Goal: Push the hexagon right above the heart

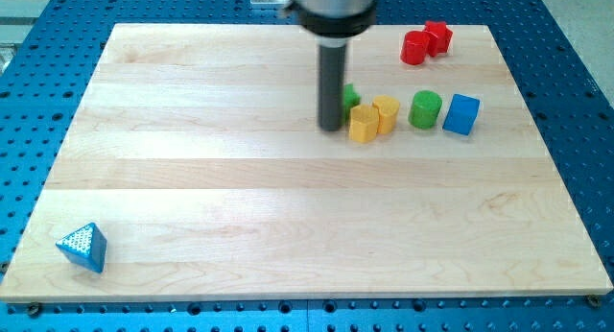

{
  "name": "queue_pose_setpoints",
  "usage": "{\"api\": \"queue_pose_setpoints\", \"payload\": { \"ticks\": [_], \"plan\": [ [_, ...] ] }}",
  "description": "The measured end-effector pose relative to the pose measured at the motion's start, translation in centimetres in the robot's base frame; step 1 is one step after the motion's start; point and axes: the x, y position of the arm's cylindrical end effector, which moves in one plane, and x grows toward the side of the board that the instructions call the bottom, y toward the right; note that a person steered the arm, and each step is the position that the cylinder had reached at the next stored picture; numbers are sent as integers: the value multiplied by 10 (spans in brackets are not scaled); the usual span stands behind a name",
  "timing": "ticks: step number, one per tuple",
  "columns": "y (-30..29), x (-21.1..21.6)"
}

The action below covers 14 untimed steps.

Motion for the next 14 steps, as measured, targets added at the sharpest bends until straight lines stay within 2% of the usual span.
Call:
{"api": "queue_pose_setpoints", "payload": {
  "ticks": [1, 2, 3, 4, 5, 6, 7, 9, 11, 12, 13, 14],
  "plan": [
    [36, -61],
    [59, -94],
    [14, -60],
    [-71, -2],
    [-91, 81],
    [-58, 87],
    [4, 58],
    [39, -27],
    [84, -59],
    [63, -55],
    [-9, -23],
    [-11, 14]
  ]
}}
